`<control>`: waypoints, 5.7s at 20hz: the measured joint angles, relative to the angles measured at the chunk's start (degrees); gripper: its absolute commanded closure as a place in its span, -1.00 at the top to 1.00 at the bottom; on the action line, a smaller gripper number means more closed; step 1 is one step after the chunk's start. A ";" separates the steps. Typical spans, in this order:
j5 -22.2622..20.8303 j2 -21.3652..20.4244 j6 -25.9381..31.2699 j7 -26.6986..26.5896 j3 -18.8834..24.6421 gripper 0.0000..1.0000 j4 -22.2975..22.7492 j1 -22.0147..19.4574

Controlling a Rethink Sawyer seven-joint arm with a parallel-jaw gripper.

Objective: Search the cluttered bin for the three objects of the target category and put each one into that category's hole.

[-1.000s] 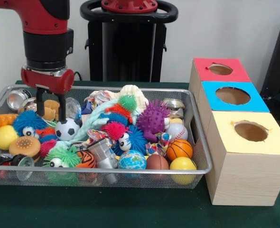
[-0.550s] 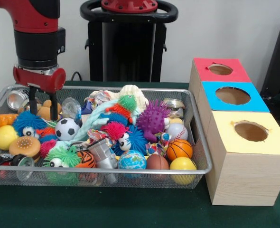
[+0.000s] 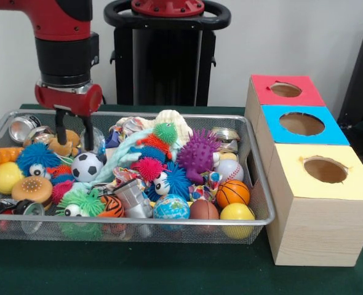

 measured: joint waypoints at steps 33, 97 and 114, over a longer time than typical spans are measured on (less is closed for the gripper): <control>-18.33 -0.29 -5.04 0.00 -0.61 1.00 11.80 1.78; -10.10 3.96 -37.82 0.02 -41.60 1.00 6.52 25.31; -3.24 4.13 -37.72 0.02 -39.19 1.00 6.51 28.97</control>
